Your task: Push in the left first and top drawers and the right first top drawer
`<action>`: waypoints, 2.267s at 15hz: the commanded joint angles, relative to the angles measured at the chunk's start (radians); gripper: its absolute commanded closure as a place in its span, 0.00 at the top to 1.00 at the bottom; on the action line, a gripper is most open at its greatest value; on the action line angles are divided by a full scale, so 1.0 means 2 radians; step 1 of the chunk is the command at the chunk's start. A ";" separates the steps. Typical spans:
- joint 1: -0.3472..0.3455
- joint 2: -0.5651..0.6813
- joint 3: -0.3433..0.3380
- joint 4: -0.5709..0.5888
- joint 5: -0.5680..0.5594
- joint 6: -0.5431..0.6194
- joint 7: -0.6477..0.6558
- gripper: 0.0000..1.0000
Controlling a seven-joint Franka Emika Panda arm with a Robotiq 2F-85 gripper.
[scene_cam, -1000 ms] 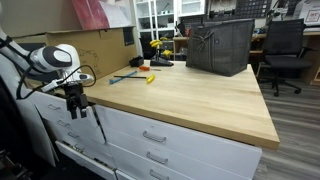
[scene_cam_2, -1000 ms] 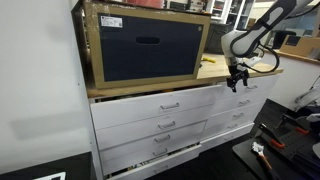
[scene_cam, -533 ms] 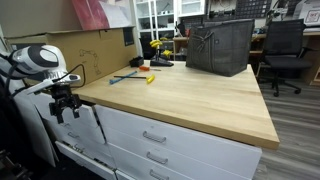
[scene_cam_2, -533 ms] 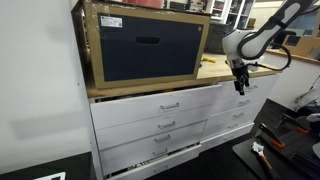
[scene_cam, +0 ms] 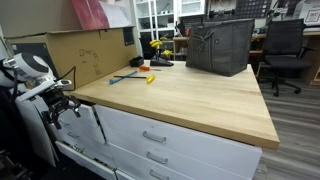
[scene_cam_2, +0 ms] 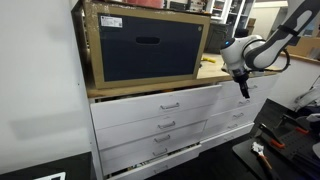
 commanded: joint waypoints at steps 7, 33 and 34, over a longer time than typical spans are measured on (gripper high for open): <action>0.020 0.014 0.037 0.026 -0.231 0.024 0.048 1.00; 0.003 0.049 0.052 0.028 -0.279 0.117 0.030 0.00; 0.001 0.056 0.050 0.034 -0.289 0.118 0.032 0.00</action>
